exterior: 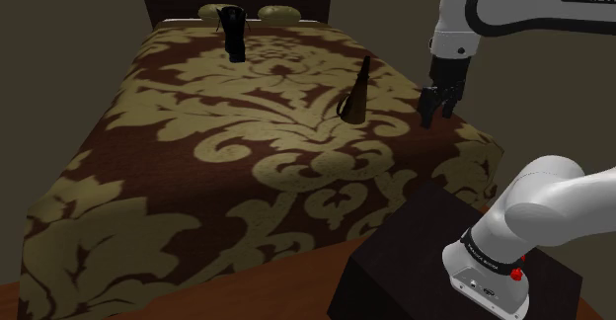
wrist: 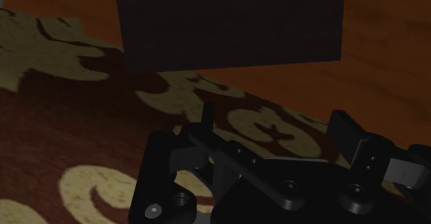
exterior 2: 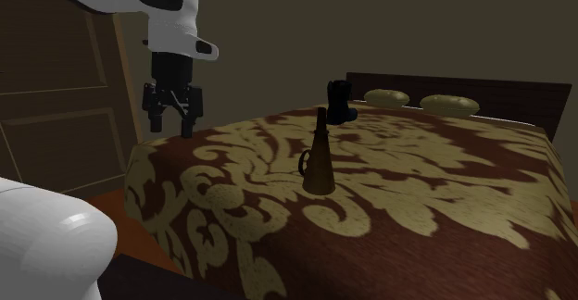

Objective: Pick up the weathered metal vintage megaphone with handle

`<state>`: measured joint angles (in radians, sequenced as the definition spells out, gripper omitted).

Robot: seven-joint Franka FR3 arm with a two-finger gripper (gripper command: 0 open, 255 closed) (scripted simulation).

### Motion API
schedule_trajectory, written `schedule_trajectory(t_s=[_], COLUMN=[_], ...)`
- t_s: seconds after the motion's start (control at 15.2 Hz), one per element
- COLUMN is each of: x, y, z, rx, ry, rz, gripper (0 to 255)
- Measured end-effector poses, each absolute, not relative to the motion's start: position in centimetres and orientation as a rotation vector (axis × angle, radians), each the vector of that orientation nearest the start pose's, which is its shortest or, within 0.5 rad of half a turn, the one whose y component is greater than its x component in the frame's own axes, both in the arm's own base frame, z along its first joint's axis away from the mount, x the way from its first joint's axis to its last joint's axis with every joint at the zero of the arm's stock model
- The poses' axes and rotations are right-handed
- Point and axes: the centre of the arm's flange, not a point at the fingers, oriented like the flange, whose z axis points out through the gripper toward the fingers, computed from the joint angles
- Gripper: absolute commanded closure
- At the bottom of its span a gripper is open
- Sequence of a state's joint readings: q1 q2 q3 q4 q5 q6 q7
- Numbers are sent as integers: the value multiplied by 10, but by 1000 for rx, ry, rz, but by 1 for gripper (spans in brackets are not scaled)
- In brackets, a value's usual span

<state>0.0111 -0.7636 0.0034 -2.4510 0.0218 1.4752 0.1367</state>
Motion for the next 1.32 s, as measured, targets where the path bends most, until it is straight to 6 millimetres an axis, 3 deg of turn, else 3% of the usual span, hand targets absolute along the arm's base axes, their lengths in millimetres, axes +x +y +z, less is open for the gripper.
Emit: schedule_trajectory(t_s=[0.13, 0.46, 1.32], x=[299, 329, 437], y=[4, -28, -117], z=[530, 511, 472], rx=[-3117, -3140, -3186], ry=[188, 139, -10], rz=[325, 226, -72], gripper=[0, 0, 0])
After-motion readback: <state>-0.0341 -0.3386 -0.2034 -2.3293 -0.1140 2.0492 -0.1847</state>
